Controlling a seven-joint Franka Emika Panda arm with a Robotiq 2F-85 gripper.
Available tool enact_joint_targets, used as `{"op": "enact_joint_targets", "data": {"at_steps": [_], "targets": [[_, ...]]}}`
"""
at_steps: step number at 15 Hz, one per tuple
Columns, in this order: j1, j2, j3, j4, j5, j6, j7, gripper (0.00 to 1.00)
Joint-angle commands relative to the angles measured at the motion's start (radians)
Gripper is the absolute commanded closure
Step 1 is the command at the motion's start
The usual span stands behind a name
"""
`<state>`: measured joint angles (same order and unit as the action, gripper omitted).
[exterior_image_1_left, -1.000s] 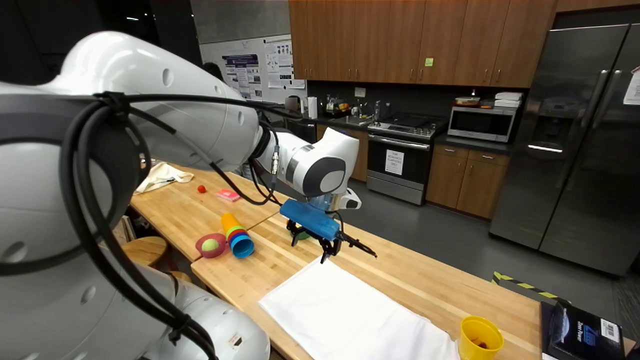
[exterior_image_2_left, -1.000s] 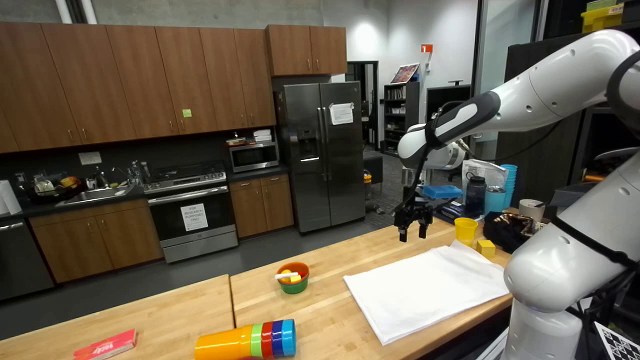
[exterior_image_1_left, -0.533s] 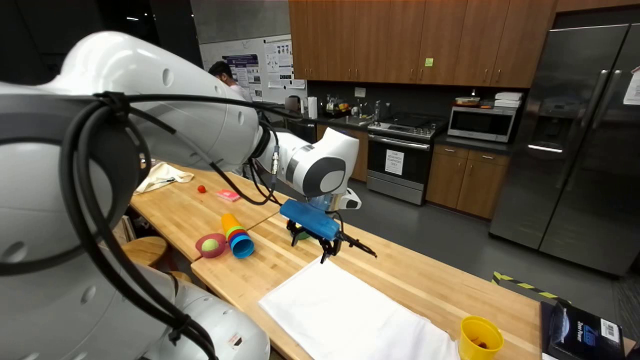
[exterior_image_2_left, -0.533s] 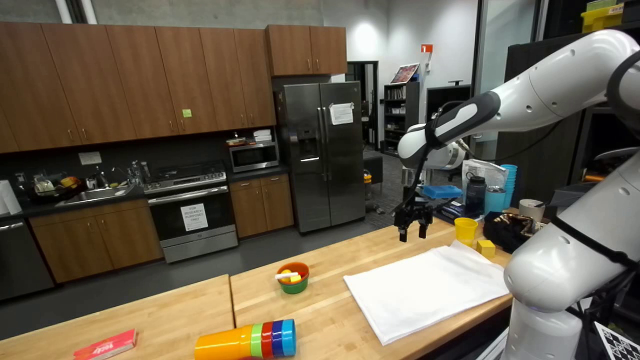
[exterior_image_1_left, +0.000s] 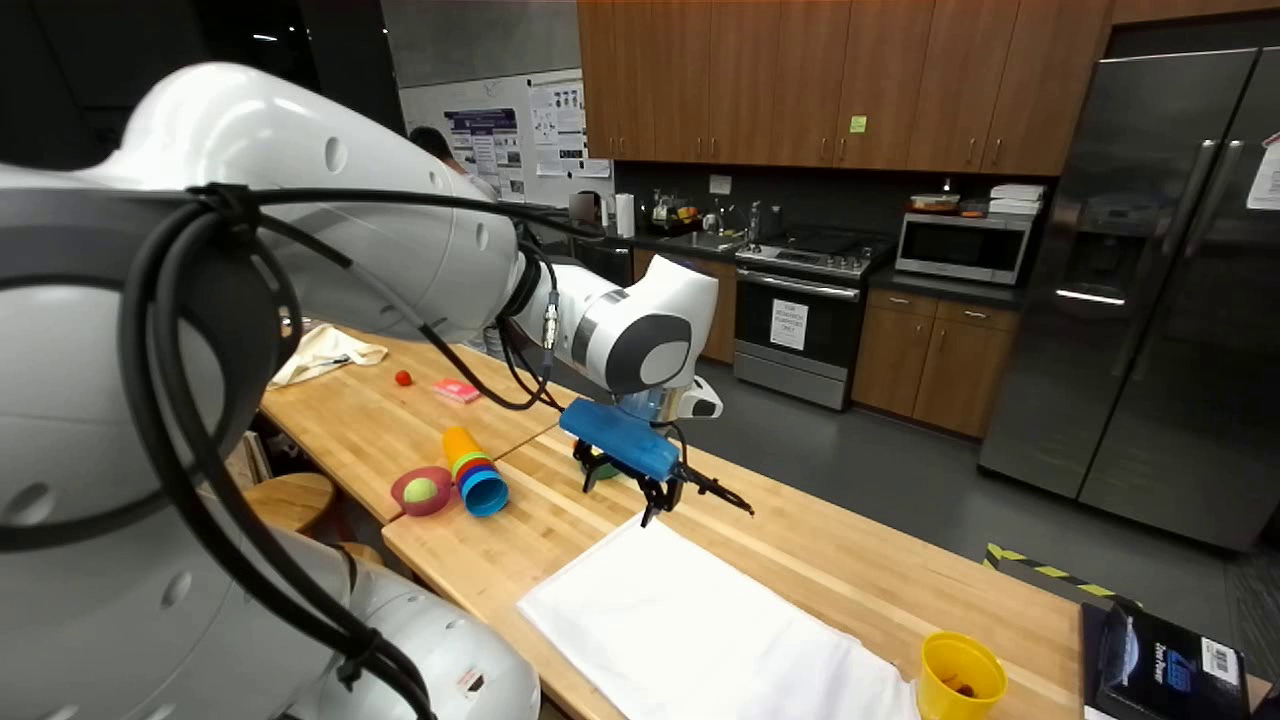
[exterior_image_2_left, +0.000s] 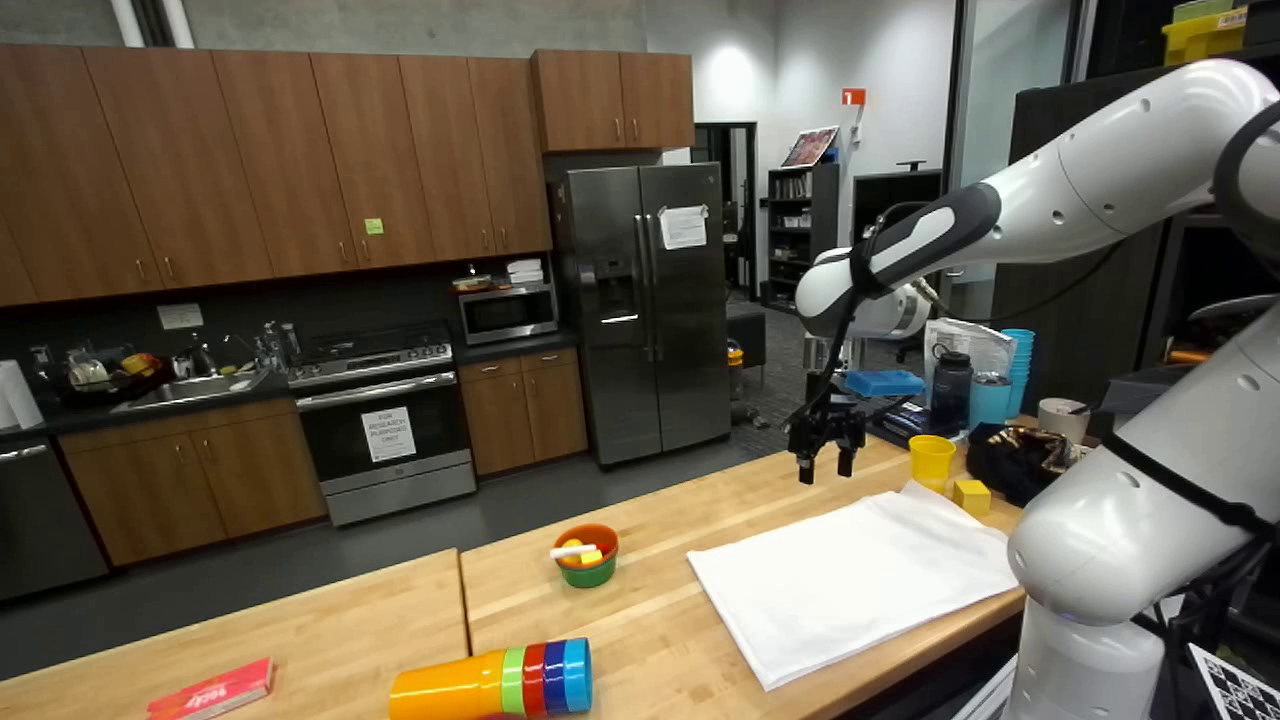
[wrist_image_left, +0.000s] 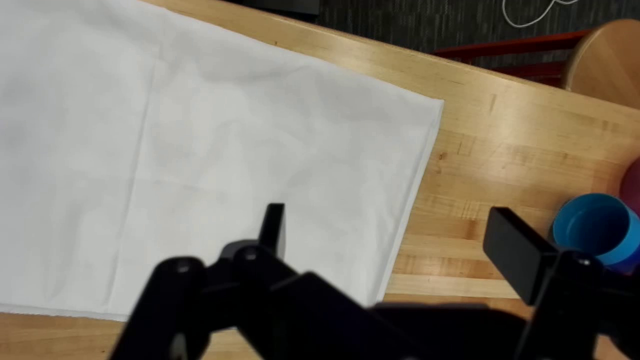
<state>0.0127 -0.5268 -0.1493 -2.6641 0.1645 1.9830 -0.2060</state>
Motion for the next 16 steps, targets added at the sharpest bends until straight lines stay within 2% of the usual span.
{"op": "enact_joint_targets", "data": {"at_steps": [1,4,5,9,10,12,16], "targets": [[-0.013,0.001,0.012,0.001,0.006,-0.003,-0.005,0.00],[-0.013,0.001,0.012,0.001,0.006,-0.003,-0.005,0.00],[0.025,0.019,-0.019,0.025,0.027,-0.091,-0.117,0.00],[0.057,0.043,-0.001,0.045,0.052,-0.248,-0.214,0.00],[0.027,0.009,0.009,0.009,0.041,-0.179,-0.175,0.00],[0.039,0.020,0.013,0.017,0.045,-0.220,-0.193,0.00],[0.042,0.033,0.013,0.024,0.045,-0.227,-0.205,0.00]]}}
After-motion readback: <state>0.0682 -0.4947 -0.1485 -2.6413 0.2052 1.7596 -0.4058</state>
